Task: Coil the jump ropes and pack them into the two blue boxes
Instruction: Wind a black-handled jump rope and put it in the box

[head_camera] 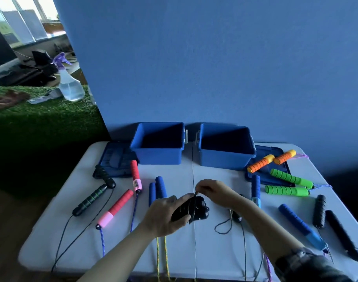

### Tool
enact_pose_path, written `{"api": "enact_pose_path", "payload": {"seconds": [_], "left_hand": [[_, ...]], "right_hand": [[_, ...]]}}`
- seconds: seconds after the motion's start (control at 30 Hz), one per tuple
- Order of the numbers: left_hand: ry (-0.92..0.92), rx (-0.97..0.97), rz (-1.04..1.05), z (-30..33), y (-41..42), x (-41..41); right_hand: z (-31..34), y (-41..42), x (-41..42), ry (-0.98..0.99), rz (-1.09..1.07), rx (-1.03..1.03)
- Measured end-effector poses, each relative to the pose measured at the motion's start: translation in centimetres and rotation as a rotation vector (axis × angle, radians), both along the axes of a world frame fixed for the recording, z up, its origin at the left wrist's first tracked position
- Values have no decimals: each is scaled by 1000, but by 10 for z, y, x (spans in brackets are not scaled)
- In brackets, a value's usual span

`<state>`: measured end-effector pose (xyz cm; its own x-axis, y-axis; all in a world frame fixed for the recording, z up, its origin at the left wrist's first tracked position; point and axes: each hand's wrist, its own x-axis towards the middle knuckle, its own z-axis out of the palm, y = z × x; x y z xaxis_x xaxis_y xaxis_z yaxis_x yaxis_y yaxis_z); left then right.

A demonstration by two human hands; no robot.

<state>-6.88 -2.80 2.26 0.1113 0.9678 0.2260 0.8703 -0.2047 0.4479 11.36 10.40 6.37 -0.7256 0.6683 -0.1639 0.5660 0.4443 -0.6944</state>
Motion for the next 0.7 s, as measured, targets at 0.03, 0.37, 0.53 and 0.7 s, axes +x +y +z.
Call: {"api": "enact_pose_path", "payload": {"seconds": [0.03, 0.37, 0.53, 0.7], "left_hand": [[-24, 1, 9, 1, -2, 1], [-320, -39, 367, 13, 5, 21], [-315, -8, 531, 10, 23, 11], [-289, -31, 665, 3, 29, -3]], "right_hand": [[-1, 0, 1, 60, -31, -25], [-30, -19, -5, 133, -252, -430], [-30, -50, -14, 18, -293, -355], [-28, -69, -13, -231, -196, -9]]}}
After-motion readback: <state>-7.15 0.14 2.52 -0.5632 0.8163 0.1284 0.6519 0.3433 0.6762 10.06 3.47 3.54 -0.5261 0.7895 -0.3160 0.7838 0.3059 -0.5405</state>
